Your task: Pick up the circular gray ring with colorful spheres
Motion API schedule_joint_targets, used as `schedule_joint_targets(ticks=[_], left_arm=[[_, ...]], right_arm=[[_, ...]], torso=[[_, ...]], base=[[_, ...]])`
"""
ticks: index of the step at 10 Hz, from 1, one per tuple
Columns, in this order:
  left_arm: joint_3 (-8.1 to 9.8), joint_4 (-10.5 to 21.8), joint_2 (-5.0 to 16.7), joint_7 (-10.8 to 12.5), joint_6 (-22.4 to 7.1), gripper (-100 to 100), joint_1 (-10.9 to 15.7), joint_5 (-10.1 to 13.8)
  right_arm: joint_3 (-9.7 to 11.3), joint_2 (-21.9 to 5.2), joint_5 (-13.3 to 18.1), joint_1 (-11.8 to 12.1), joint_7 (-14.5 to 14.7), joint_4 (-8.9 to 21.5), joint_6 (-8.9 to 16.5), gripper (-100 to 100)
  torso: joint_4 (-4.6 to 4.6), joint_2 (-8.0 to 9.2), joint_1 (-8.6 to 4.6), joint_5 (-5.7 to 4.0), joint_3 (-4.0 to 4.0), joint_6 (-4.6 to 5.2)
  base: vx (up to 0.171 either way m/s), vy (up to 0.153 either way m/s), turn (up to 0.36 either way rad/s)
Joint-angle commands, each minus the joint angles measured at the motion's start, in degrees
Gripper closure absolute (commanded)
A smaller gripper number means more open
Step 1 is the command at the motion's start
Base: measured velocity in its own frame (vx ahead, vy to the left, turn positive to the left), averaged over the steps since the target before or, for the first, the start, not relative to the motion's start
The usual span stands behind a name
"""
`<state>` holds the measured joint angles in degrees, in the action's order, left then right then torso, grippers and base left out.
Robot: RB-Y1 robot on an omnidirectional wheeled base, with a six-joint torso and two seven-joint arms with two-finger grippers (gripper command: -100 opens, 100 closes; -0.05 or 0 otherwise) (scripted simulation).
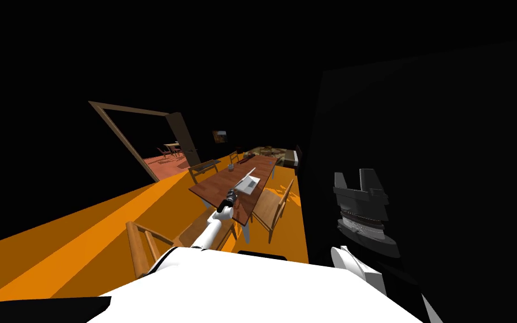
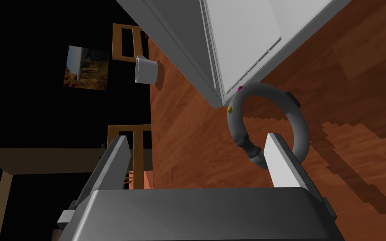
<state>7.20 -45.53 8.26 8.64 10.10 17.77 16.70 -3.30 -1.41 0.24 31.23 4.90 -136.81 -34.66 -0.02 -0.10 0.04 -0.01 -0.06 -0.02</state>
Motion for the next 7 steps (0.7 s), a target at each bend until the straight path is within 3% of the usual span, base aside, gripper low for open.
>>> schedule_joint_targets(ticks=[1, 7], left_arm=[[0.08, 1.91, 0.14, 0.27, -0.35, -100, 0.89, 0.15], [1.42, 11.90, 0.11, 0.95, -3.02, -100, 7.48, 0.39]], right_arm=[[0.00, 0.00, 0.00, 0.00, 0.00, 0.00, 0.00, 0], [0.00, 0.00, 0.00, 0.00, 0.00, 0.00, 0.00, 0]], torso=[[0.00, 0.00, 0.00, 0.00, 0.00, 0.00], [0.00, 0.01, 0.05, 0.01, 0.00, -0.01]], base=[[0.016, 0.006, -0.005], [0.021, 0.016, -0.010]])
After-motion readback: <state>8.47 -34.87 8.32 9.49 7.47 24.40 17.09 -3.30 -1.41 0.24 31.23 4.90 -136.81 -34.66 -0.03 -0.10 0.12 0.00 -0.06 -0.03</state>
